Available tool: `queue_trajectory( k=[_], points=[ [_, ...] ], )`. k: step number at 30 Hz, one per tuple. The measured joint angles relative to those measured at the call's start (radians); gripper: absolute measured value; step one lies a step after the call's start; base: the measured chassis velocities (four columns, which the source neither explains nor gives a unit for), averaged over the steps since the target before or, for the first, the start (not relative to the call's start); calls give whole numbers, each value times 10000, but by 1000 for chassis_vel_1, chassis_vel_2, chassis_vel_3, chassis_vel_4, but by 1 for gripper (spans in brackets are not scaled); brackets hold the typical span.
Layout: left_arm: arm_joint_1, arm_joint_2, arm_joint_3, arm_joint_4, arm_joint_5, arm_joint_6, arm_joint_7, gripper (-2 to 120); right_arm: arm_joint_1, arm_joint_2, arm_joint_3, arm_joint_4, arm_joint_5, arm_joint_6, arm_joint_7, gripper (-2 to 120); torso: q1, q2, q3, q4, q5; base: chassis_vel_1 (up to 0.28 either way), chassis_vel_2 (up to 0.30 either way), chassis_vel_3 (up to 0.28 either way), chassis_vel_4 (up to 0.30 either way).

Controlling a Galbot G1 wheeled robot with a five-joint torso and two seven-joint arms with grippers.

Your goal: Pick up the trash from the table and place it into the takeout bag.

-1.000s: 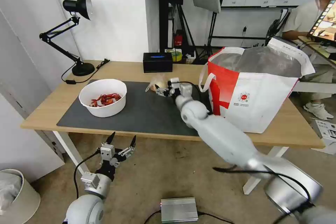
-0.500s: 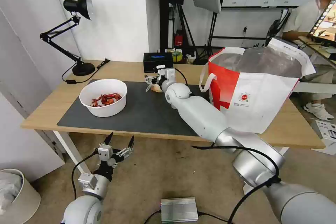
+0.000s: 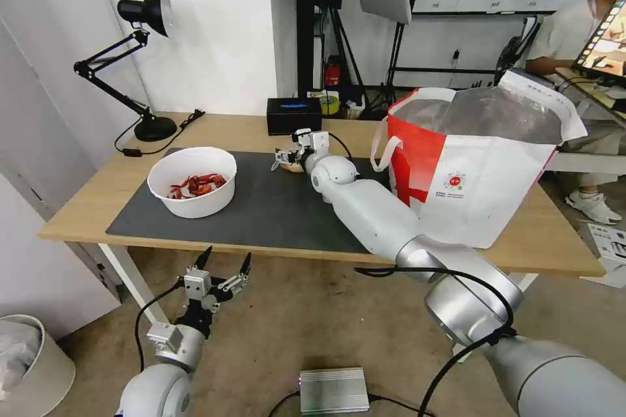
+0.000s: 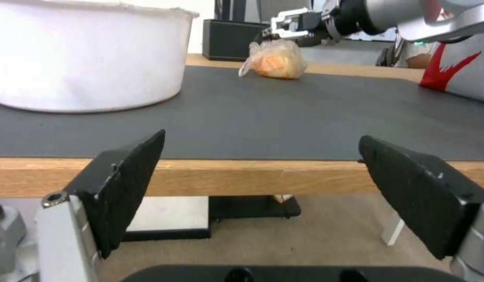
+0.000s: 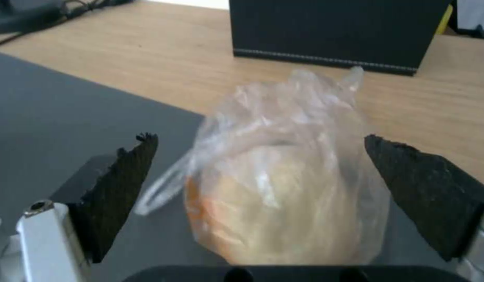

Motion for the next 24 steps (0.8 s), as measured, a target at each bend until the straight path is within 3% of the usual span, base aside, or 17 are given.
queue_trajectory(
  k=[18,24],
  points=[
    [14,-103,103,1,69,-44,15,100,-97,-10,410,-739,-478,548,-1227,100,0,0,0,0,0,0,0,0,0],
    [33,-129,127,-10,84,-46,15,100,-69,-13,472,-907,-591,598,-1374,87,0,0,0,0,1,0,0,0,0]
  ],
)
